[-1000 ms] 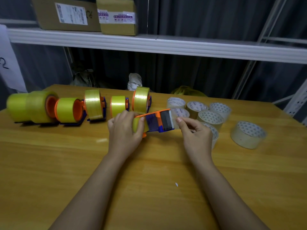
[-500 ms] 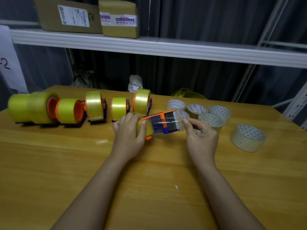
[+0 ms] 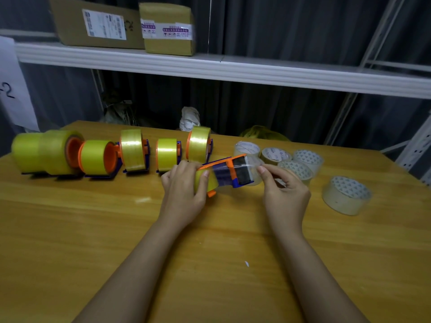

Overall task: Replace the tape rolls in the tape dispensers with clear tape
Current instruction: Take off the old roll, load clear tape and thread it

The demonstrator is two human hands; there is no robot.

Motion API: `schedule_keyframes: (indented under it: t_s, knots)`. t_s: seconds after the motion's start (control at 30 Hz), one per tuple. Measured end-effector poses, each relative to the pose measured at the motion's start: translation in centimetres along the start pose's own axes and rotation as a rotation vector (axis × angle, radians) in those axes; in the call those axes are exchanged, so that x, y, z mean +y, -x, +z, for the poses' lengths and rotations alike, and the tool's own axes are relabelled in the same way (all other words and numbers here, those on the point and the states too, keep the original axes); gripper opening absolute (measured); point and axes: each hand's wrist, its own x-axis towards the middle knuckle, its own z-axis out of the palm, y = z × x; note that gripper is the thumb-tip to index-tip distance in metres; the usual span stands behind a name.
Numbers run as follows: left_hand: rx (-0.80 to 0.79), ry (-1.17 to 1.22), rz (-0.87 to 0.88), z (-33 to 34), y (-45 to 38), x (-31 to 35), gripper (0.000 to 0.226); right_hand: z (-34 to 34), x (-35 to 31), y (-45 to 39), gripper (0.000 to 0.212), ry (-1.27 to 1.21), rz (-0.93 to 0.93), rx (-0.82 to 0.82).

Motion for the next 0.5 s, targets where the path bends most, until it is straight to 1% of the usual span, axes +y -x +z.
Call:
schedule_keyframes:
  t_s: [0.07,0.2,0.27,0.4,0.5]
  knots:
    - [0.009,0.007,-0.001,0.0,0.0,0.0,0.047,0.0,-0.1,-0.2,0.015,-0.088,0.118,-0.007]
    - [0.023,0.013,0.012,-0.1,0.0,-0.3,0.044,0.0,-0.1,-0.5,0.015,-0.287,0.308,-0.039]
    - [0.023,0.022,0.021,0.0,0.0,-0.4,0.044,0.0,0.0,-0.6,0.017,-0.342,0.341,-0.058]
    - [0.021,0.037,0.035,-0.1,-0.1,-0.4,0.042,-0.2,0.0,-0.9,0.019,-0.397,0.335,-0.092]
    - [0.015,0.056,0.032,-0.2,-0.2,-0.6,0.042,-0.4,0.0,-1.1,0.022,-0.448,0.389,-0.116]
